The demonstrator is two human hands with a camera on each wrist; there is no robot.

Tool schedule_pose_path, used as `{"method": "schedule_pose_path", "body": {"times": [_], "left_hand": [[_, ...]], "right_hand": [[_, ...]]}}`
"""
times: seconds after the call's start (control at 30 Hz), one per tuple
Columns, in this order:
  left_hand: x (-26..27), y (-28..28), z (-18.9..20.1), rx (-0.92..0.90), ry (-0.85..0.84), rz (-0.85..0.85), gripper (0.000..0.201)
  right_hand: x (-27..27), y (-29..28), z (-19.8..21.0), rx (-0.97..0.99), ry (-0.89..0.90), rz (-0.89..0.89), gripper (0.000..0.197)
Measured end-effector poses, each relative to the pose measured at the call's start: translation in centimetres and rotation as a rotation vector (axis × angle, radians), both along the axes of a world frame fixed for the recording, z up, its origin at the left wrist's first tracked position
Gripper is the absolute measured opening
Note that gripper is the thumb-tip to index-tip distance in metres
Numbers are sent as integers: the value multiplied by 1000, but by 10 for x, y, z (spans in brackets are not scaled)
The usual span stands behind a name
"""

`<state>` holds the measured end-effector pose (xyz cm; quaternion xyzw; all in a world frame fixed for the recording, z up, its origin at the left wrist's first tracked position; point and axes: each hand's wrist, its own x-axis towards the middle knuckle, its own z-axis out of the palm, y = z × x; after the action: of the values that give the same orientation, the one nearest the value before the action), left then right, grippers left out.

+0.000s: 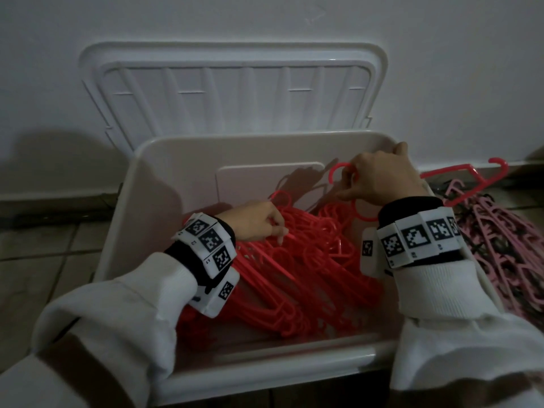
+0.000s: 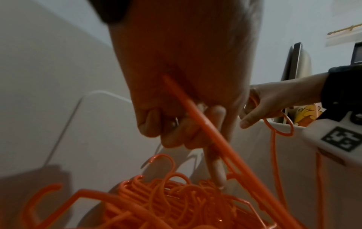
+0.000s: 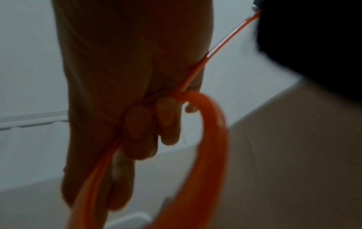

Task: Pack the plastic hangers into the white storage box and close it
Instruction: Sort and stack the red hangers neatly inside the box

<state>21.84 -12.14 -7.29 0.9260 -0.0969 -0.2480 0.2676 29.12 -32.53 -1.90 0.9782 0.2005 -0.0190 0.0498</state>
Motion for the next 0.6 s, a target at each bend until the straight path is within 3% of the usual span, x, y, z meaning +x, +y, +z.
{"method": "schedule_pose_path", "body": {"times": [0.1, 0.33, 0.47, 0.6], "left_hand": [[-2, -4, -2, 76, 1, -74, 20], [-10, -15, -10, -15, 201, -191, 69], [-6, -12, -11, -37, 219, -184, 51], [-4, -8, -6, -50, 130, -29, 25]], "right_hand": [[-4, 1, -1, -9, 24, 8, 26], [0, -2, -4, 34, -57, -5, 24], [1, -2, -2, 67, -70, 3, 19], [0, -5, 3, 230, -82, 22, 17]]}}
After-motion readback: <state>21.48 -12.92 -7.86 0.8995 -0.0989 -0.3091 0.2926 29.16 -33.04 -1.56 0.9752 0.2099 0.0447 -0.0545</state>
